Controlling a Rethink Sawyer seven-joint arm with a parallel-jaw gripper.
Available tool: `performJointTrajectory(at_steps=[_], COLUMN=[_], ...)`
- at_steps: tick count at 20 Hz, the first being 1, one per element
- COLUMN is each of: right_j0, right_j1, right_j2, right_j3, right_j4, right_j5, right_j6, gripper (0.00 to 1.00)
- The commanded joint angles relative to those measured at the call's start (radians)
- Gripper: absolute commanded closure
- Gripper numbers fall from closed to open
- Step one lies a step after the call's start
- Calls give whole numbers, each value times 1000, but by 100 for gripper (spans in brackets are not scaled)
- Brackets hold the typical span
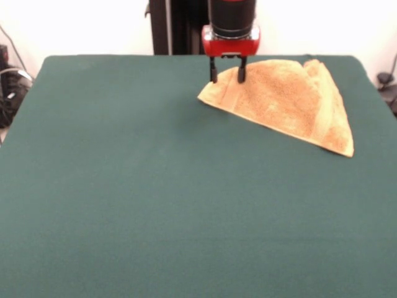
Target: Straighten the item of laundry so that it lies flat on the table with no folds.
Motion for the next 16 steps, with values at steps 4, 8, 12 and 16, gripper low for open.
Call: performJointTrajectory(at_steps=[4,8,12,16], right_j0=[44,53,84,134], right_j1=[39,43,57,88], right_j2=[63,46,-12,-95], right_j3=[21,18,18,12], right_j4=[39,11,-11,-28], right_j5=[50,11,-75,-189], right_j6=[7,18,99,183], gripper=[0,0,0,0])
